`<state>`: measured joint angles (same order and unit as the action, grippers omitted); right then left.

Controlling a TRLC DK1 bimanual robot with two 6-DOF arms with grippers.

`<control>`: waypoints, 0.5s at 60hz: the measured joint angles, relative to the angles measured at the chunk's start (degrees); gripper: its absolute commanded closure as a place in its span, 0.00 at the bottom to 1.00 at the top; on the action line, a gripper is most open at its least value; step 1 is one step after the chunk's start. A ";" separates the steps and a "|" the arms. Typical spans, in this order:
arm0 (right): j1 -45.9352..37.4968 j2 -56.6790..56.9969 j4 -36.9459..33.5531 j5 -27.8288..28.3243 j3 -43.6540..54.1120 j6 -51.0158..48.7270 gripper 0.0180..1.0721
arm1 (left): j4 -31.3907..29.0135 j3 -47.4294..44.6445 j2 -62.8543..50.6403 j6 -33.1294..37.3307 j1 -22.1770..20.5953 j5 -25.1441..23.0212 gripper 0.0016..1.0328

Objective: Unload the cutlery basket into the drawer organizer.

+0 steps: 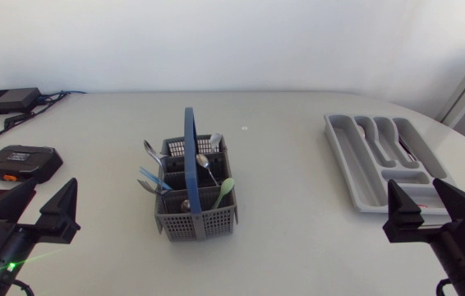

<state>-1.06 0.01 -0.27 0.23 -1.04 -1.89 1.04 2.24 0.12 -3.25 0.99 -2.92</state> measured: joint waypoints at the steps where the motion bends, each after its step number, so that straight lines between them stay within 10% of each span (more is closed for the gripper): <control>1: 0.00 0.00 0.00 0.00 0.00 0.00 0.04 | 0.00 0.00 0.00 0.00 0.00 0.00 0.04; 30: 7.34 -1.68 2.84 -5.01 -0.15 0.02 0.05 | 0.00 1.18 -3.39 -0.24 0.00 -0.02 0.05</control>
<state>6.28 -1.67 2.57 -4.78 -1.19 -1.87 1.04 3.42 -3.27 -3.49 0.99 -2.94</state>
